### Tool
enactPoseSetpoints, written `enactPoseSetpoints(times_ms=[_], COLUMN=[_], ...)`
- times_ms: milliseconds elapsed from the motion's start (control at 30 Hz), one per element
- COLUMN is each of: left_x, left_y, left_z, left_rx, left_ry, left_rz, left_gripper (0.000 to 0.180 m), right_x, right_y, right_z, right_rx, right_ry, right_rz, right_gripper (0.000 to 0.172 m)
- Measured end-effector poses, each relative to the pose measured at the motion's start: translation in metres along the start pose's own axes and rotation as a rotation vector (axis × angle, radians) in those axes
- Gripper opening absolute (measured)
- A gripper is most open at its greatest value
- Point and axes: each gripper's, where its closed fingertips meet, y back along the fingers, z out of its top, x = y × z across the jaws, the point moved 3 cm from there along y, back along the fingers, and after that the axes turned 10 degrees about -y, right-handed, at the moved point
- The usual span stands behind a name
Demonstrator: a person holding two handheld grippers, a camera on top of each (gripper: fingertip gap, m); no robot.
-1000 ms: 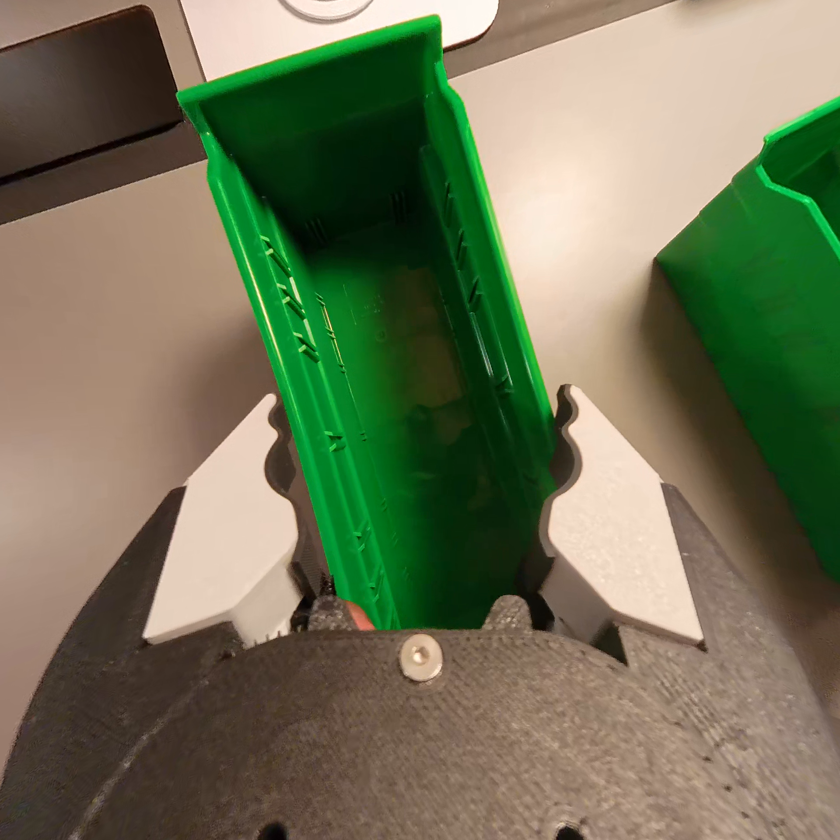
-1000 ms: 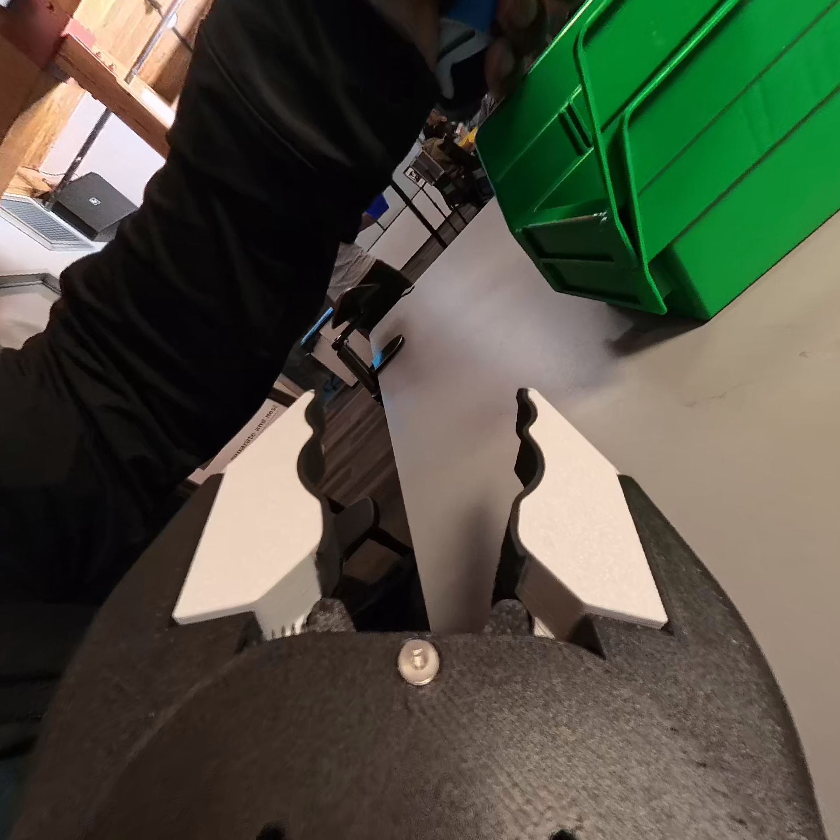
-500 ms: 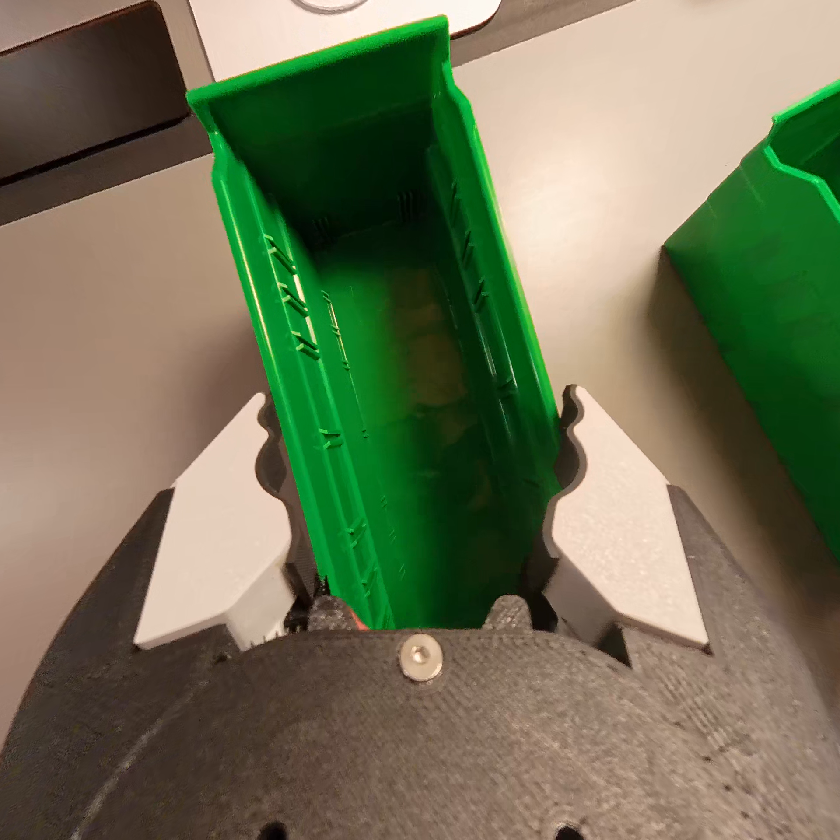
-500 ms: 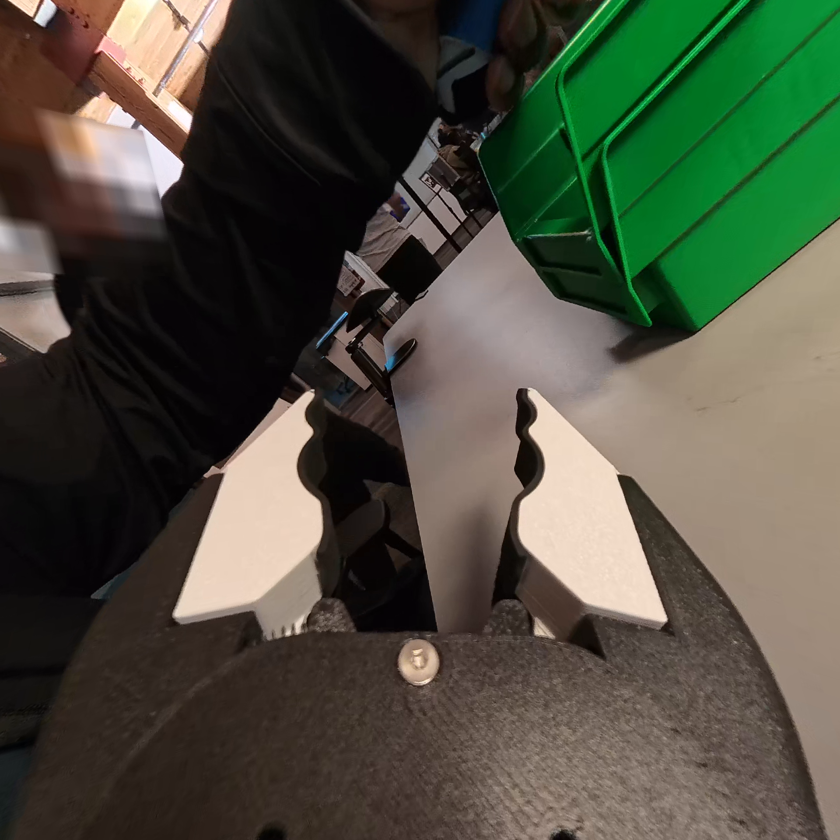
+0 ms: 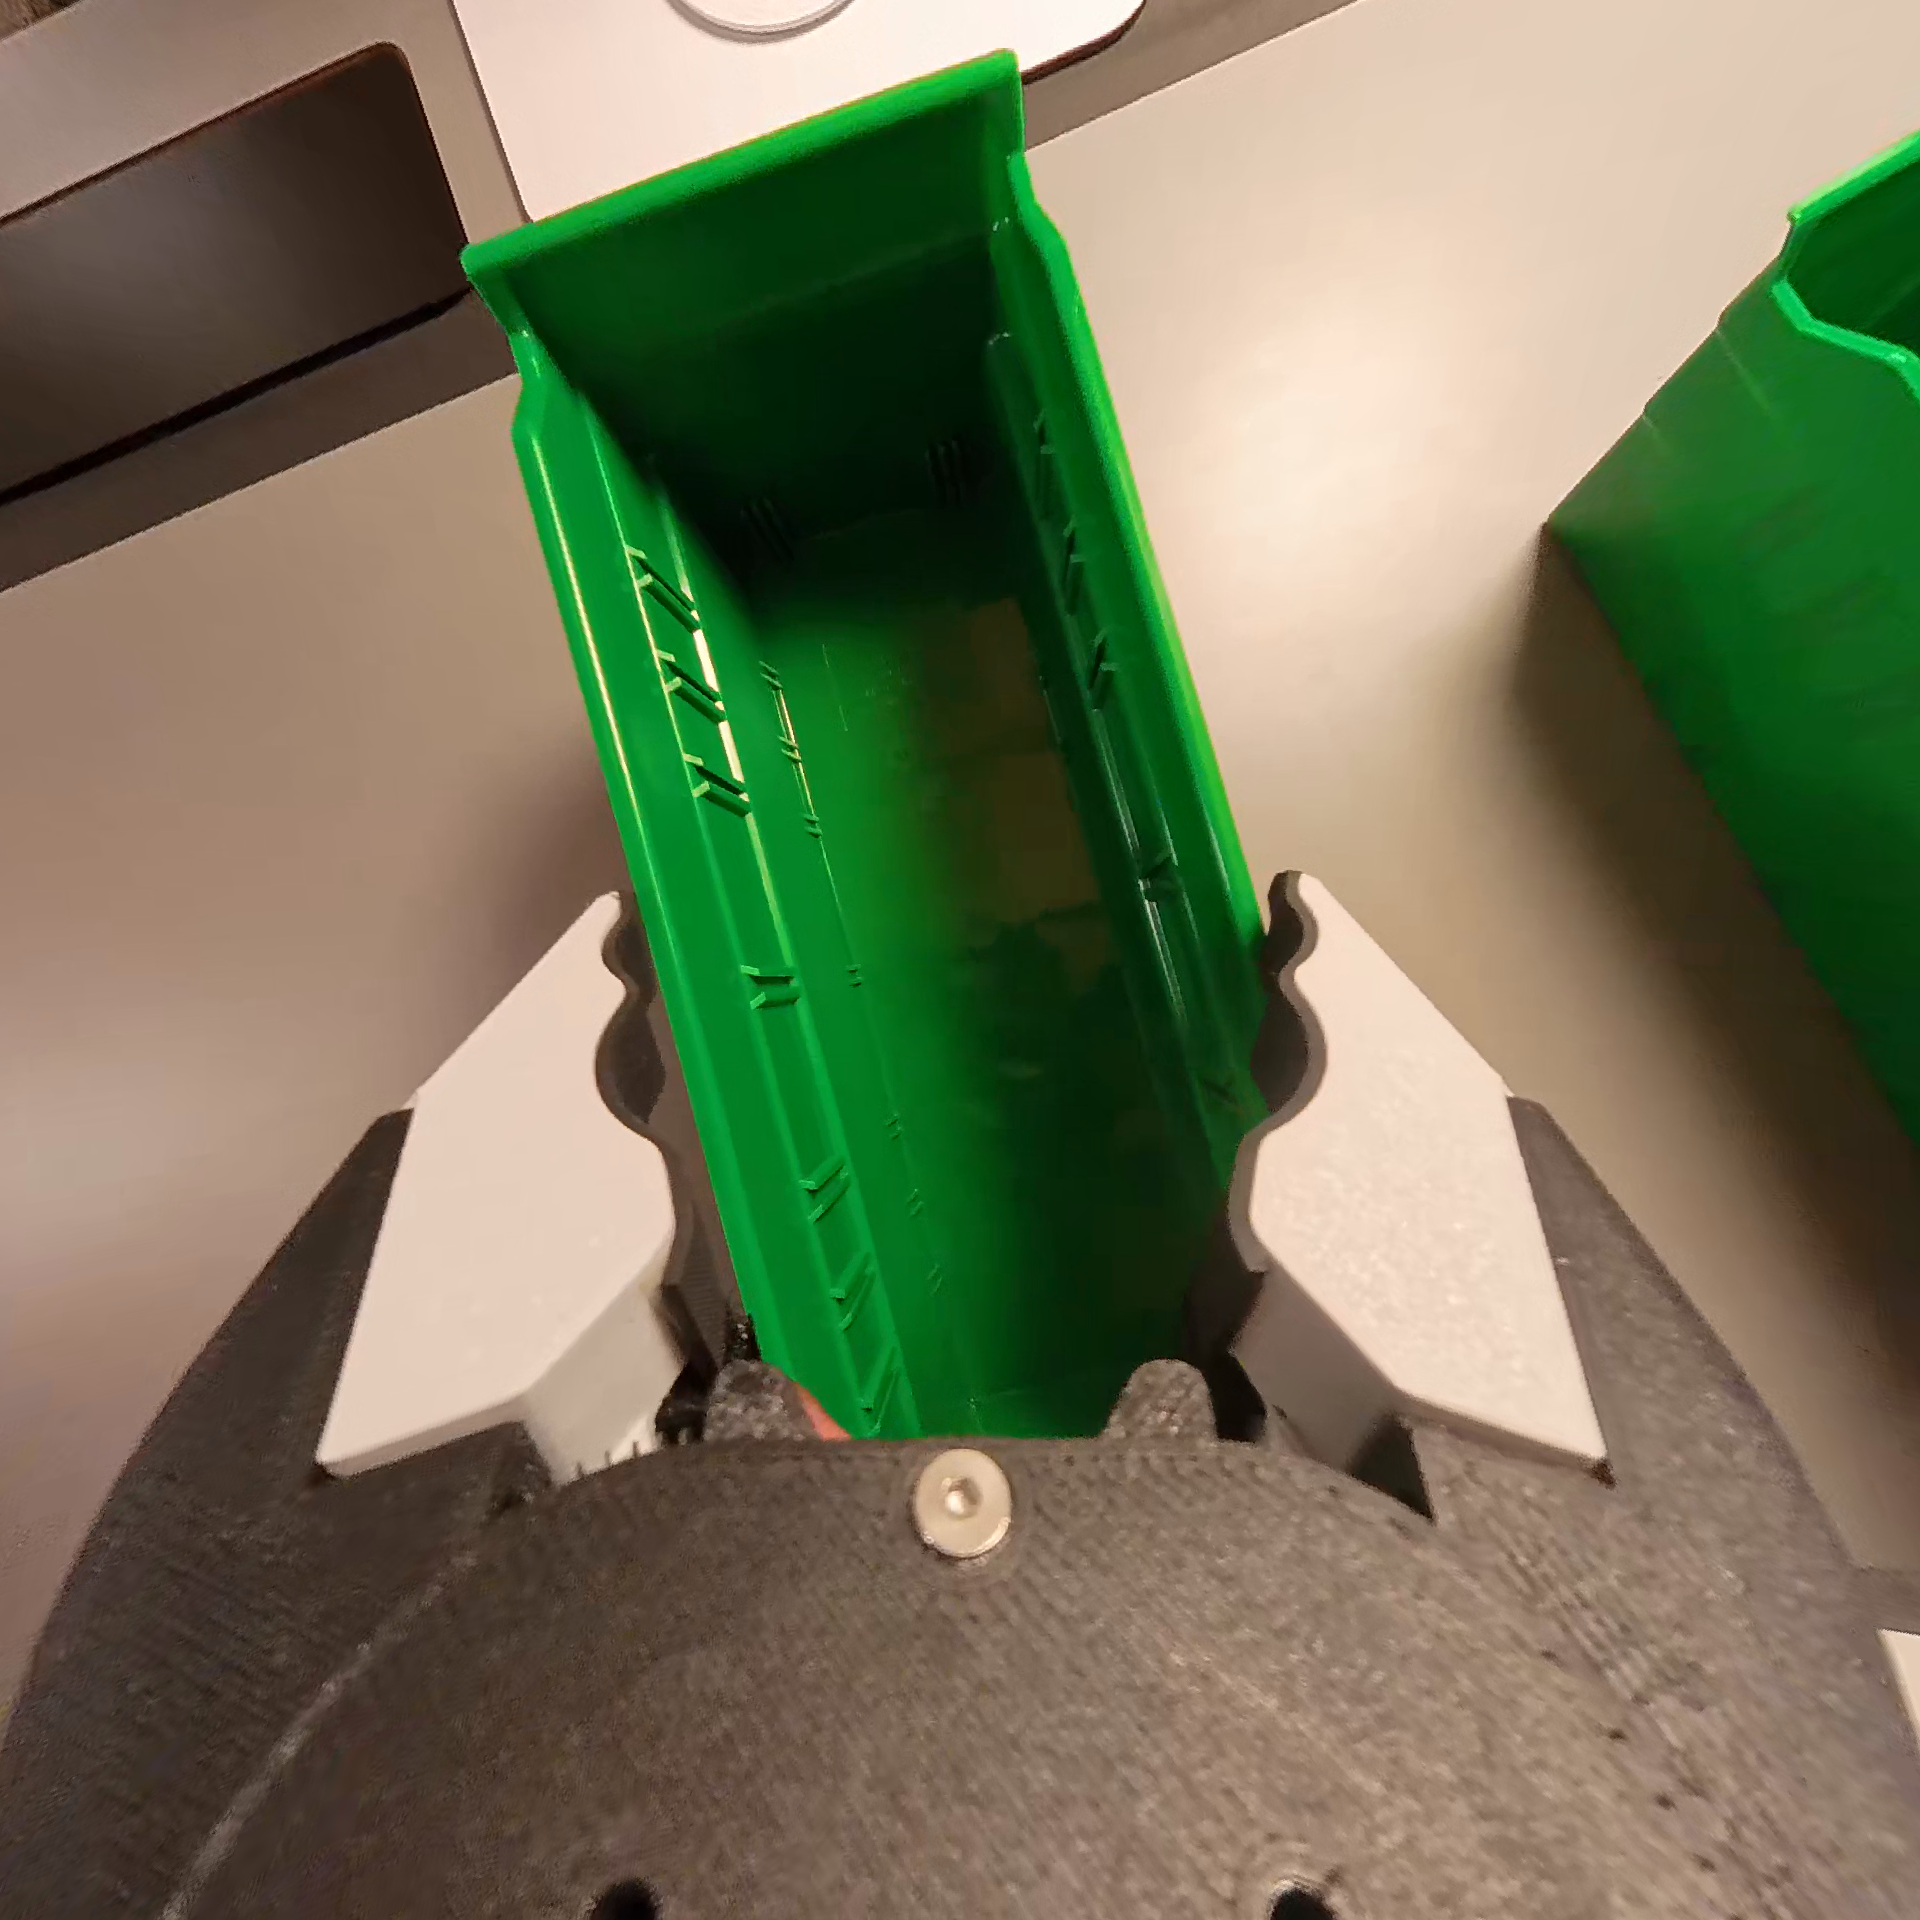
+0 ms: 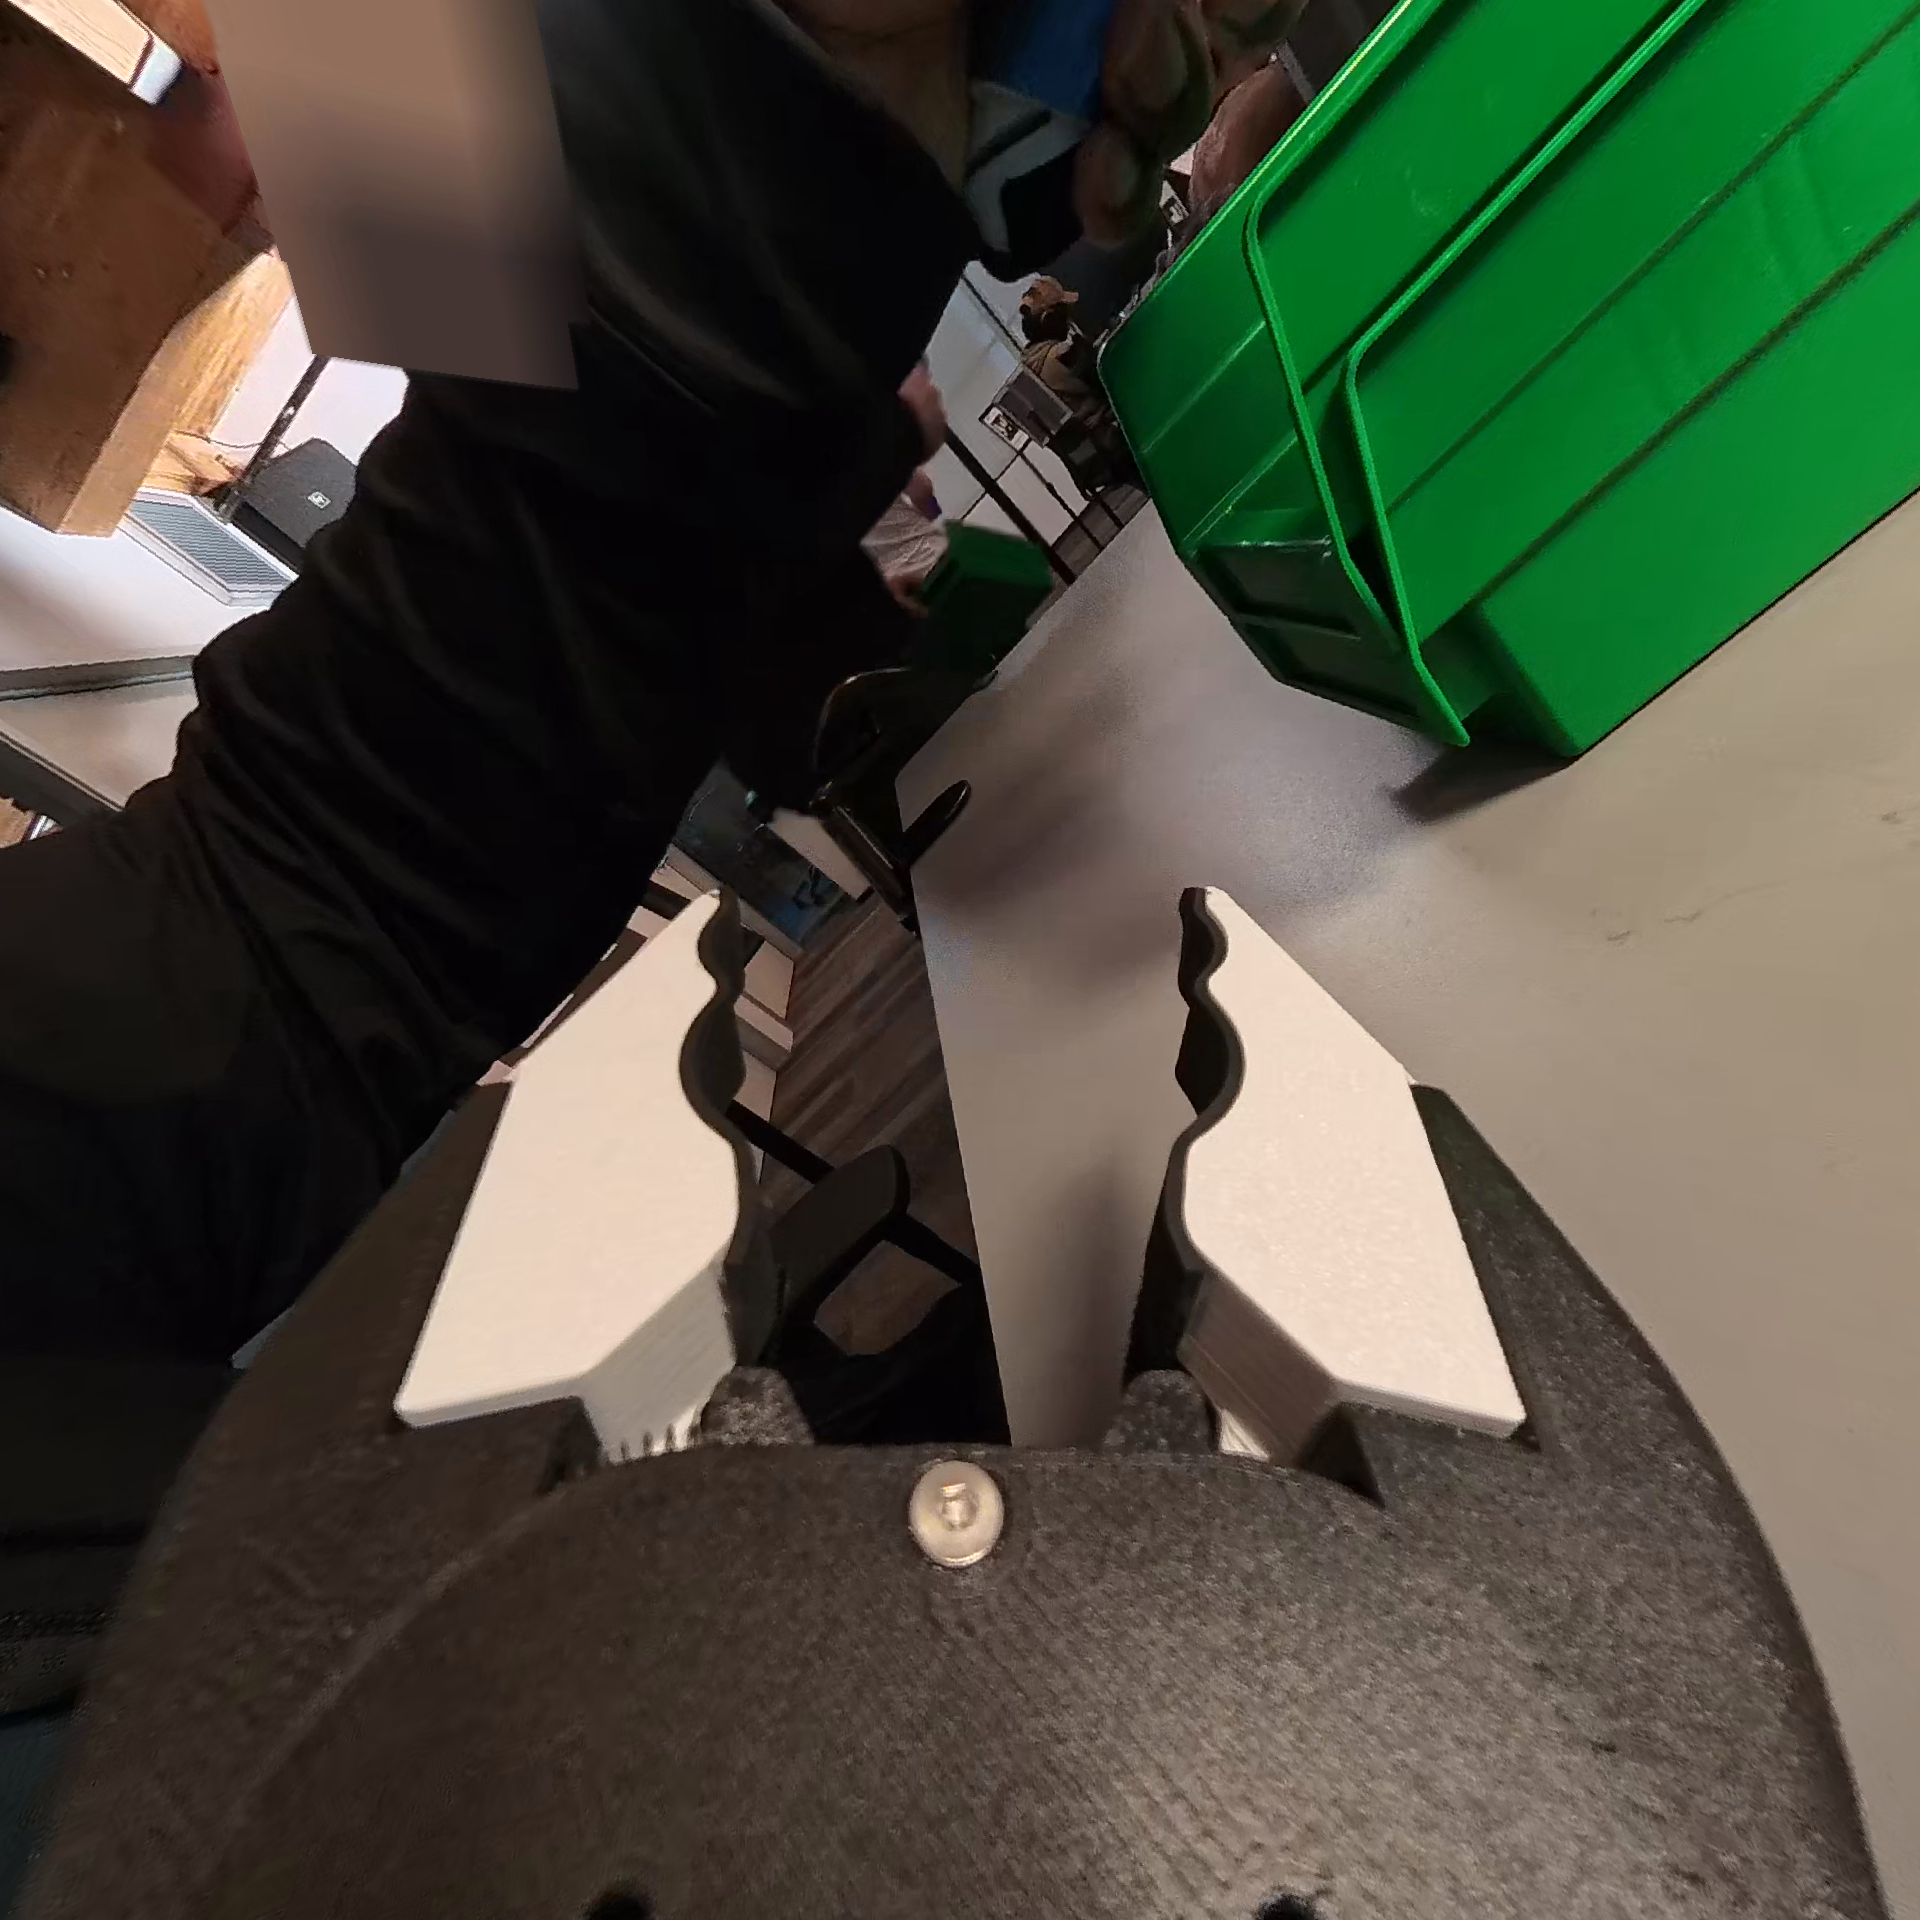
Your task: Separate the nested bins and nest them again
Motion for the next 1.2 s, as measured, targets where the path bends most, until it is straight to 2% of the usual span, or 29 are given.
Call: enactPoseSetpoints(times_ms=[767, 933, 1200], left_x=[-0.003, -0.001, -0.002], left_y=[0.000, 0.004, 0.009], left_z=[-0.005, -0.003, 0.000], left_rx=[0.011, -0.014, -0.054], left_ry=[-0.030, -0.024, 0.010], left_rz=[-0.002, 0.005, -0.028], left_gripper=[0.120, 0.103, 0.092], right_x=[-0.001, -0.001, -0.001], right_y=[0.000, 0.000, 0.000], right_z=[0.000, 0.000, 0.000], right_rx=[0.000, 0.000, 0.000], right_ry=[0.000, 0.000, -0.001], right_rz=[-0.005, -0.005, -0.003], right_gripper=[0.084, 0.084, 0.084])
